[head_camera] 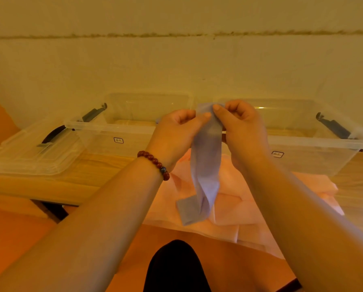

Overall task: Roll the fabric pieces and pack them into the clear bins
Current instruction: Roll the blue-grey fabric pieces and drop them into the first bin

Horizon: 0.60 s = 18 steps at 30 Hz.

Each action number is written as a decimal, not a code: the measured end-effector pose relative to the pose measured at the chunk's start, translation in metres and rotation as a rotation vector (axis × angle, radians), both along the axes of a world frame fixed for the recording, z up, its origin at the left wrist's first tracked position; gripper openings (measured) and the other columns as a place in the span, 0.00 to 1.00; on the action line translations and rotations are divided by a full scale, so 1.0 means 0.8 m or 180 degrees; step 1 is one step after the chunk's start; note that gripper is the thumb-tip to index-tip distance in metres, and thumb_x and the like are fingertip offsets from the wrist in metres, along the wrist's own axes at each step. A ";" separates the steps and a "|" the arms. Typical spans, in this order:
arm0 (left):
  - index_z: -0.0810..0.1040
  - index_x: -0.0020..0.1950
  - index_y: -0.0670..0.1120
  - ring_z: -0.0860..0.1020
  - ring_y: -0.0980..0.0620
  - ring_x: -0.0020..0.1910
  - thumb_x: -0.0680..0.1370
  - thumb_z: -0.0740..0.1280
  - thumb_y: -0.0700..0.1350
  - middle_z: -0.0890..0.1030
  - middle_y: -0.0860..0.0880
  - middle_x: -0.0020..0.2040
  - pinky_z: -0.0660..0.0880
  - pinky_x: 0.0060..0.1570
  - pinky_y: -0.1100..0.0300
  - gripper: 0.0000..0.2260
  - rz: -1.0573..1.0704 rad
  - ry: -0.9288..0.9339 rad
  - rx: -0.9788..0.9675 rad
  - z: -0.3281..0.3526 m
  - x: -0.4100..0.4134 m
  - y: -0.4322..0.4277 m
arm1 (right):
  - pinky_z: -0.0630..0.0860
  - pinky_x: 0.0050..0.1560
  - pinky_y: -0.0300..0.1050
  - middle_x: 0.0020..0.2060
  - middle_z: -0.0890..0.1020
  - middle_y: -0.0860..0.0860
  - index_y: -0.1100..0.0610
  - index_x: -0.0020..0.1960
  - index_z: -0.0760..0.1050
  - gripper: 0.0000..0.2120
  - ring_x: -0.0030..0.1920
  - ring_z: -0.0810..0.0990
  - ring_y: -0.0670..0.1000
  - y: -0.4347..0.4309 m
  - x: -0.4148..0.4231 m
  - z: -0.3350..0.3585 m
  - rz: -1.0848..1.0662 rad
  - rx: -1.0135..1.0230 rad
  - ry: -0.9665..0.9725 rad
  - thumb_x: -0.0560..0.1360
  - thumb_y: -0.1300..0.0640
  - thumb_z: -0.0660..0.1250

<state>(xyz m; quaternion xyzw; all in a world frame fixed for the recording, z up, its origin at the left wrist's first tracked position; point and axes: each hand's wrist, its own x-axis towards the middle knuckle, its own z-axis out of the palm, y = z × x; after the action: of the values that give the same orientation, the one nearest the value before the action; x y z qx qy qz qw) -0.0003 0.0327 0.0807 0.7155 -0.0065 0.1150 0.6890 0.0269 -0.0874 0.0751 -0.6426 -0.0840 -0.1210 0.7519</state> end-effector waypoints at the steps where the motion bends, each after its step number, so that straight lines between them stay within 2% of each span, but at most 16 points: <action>1: 0.80 0.51 0.41 0.81 0.49 0.48 0.77 0.68 0.44 0.83 0.42 0.48 0.79 0.50 0.51 0.07 -0.0007 -0.0033 -0.0041 -0.002 0.002 0.000 | 0.76 0.42 0.59 0.32 0.74 0.50 0.50 0.35 0.72 0.12 0.39 0.73 0.50 0.000 0.000 0.000 0.0027 -0.0050 -0.0014 0.75 0.57 0.71; 3: 0.79 0.56 0.44 0.81 0.51 0.54 0.77 0.69 0.45 0.83 0.46 0.53 0.78 0.56 0.50 0.10 -0.0037 -0.0055 -0.0121 -0.003 0.006 0.001 | 0.76 0.42 0.57 0.35 0.75 0.52 0.51 0.35 0.72 0.12 0.40 0.74 0.51 0.001 0.000 0.001 0.0082 -0.0078 -0.0002 0.75 0.57 0.70; 6: 0.75 0.64 0.44 0.81 0.51 0.56 0.72 0.71 0.50 0.81 0.47 0.57 0.77 0.57 0.50 0.23 -0.0088 0.0058 -0.0304 -0.001 0.012 0.006 | 0.75 0.41 0.52 0.35 0.75 0.55 0.54 0.37 0.72 0.11 0.39 0.76 0.52 0.001 0.001 0.005 0.0111 -0.0018 0.0066 0.77 0.59 0.69; 8: 0.75 0.62 0.45 0.82 0.51 0.52 0.76 0.70 0.45 0.82 0.46 0.54 0.78 0.54 0.54 0.16 -0.0130 0.0102 -0.0452 0.001 0.013 0.009 | 0.76 0.42 0.53 0.33 0.76 0.53 0.54 0.36 0.73 0.11 0.39 0.77 0.53 0.001 0.003 0.007 0.0106 -0.0003 0.0083 0.77 0.59 0.69; 11: 0.79 0.48 0.44 0.80 0.46 0.48 0.79 0.66 0.40 0.81 0.41 0.49 0.77 0.49 0.53 0.02 -0.0188 0.0051 -0.0473 0.008 0.011 0.006 | 0.75 0.41 0.53 0.34 0.78 0.54 0.54 0.38 0.74 0.10 0.39 0.76 0.53 0.001 0.005 0.008 0.0035 -0.0010 0.0070 0.76 0.59 0.70; 13: 0.78 0.42 0.45 0.79 0.46 0.44 0.79 0.65 0.40 0.80 0.41 0.44 0.78 0.44 0.54 0.06 -0.0156 0.0022 -0.0465 0.013 0.011 0.004 | 0.74 0.41 0.53 0.37 0.79 0.56 0.55 0.39 0.75 0.08 0.39 0.77 0.53 -0.001 0.005 0.010 0.0058 -0.0009 0.0046 0.76 0.58 0.70; 15: 0.78 0.41 0.46 0.80 0.47 0.42 0.79 0.66 0.42 0.81 0.44 0.41 0.78 0.42 0.54 0.07 -0.0136 -0.0054 -0.0453 0.019 0.013 0.001 | 0.77 0.42 0.53 0.38 0.82 0.55 0.56 0.42 0.78 0.05 0.39 0.80 0.52 -0.004 0.005 0.014 0.0200 -0.0019 0.0062 0.77 0.57 0.69; 16: 0.79 0.41 0.47 0.80 0.47 0.42 0.79 0.66 0.43 0.81 0.45 0.41 0.78 0.43 0.53 0.07 -0.0118 -0.0088 -0.0405 0.021 0.014 0.001 | 0.79 0.42 0.54 0.40 0.84 0.55 0.58 0.44 0.80 0.04 0.40 0.82 0.54 -0.006 0.005 0.016 0.0261 -0.0060 0.0078 0.76 0.57 0.69; 18: 0.80 0.43 0.47 0.80 0.45 0.44 0.77 0.68 0.47 0.82 0.40 0.45 0.77 0.48 0.46 0.06 -0.0136 -0.0081 -0.0360 0.023 0.015 -0.001 | 0.79 0.43 0.61 0.45 0.84 0.63 0.64 0.48 0.80 0.10 0.43 0.82 0.63 -0.008 0.006 0.017 0.0236 -0.0098 0.0050 0.75 0.56 0.70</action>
<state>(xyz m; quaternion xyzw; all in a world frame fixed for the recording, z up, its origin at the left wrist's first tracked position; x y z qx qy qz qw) 0.0114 0.0316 0.0995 0.6736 -0.0239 0.1095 0.7305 0.0317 -0.0935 0.0888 -0.6514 -0.1037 -0.0867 0.7466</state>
